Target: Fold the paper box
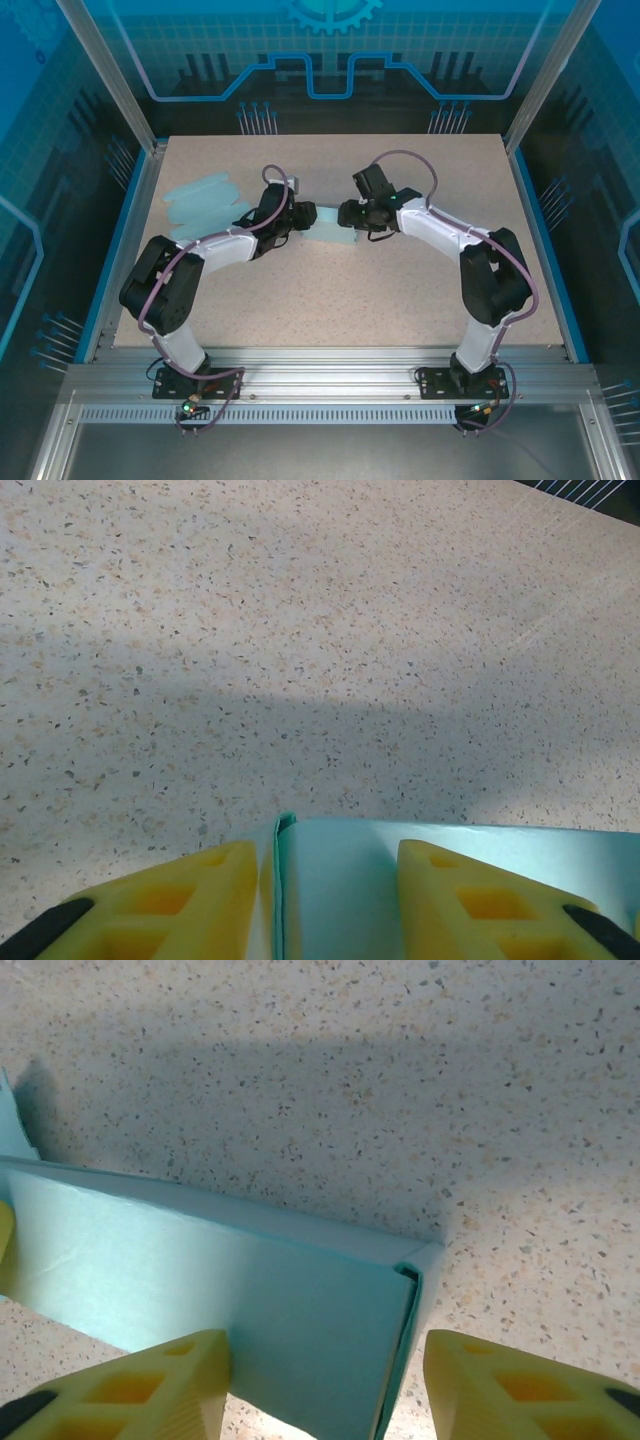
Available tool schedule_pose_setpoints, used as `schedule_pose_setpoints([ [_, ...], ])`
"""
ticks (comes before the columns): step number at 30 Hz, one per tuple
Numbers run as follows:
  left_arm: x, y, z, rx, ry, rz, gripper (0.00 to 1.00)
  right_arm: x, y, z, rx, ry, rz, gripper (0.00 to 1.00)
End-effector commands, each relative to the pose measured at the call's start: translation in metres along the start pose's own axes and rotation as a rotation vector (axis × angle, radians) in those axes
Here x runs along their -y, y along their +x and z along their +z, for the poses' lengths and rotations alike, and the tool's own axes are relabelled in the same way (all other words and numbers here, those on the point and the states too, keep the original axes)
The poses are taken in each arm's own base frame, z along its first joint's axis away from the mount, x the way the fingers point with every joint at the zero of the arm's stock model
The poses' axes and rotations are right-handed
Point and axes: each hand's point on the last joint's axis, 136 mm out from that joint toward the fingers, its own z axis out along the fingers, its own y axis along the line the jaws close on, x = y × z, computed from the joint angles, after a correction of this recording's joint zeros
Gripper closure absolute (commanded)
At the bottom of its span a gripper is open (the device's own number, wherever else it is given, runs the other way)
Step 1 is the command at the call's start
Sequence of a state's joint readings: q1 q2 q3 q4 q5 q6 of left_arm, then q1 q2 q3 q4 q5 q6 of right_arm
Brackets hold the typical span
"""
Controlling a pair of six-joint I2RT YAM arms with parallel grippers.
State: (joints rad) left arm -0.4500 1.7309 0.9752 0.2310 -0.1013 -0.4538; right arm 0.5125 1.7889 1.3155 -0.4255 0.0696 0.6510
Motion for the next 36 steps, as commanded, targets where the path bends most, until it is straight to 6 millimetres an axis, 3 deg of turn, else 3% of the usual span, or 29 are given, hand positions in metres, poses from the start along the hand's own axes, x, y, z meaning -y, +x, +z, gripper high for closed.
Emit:
schedule_pose_setpoints([
  [1, -0.061, 0.077, -0.001, -0.224, -0.198, -0.013, 0.59, 0.055, 0.043, 0.022, -0.133, 0.159, 0.03, 0.51],
  [8, -0.083, 0.089, -0.006, -0.238, -0.23, -0.07, 0.66, 0.065, 0.054, 0.033, -0.152, 0.137, 0.062, 0.61],
  [15, -0.091, 0.09, -0.008, -0.239, -0.236, -0.091, 0.82, 0.06, 0.05, 0.038, -0.148, 0.029, 0.12, 0.69],
  [20, -0.093, 0.092, -0.008, -0.245, -0.238, -0.098, 0.87, 0.055, 0.047, 0.038, -0.138, -0.1, 0.184, 0.73],
  [22, -0.094, 0.092, -0.008, -0.245, -0.238, -0.099, 0.87, 0.05, 0.043, 0.037, -0.129, -0.161, 0.203, 0.72],
  [24, -0.093, 0.091, -0.007, -0.245, -0.233, -0.097, 0.87, 0.044, 0.038, 0.035, -0.122, -0.224, 0.219, 0.51],
  [25, -0.092, 0.091, -0.007, -0.246, -0.228, -0.096, 0.87, 0.042, 0.036, 0.033, -0.116, -0.245, 0.223, 0.49],
  [30, -0.091, 0.091, -0.006, -0.252, -0.221, -0.087, 0.87, 0.034, 0.016, 0.021, -0.08, -0.302, 0.226, 0.52],
  [36, -0.089, 0.09, -0.006, -0.253, -0.212, -0.087, 0.89, 0.039, 0.012, 0.019, -0.074, -0.31, 0.243, 0.61],
])
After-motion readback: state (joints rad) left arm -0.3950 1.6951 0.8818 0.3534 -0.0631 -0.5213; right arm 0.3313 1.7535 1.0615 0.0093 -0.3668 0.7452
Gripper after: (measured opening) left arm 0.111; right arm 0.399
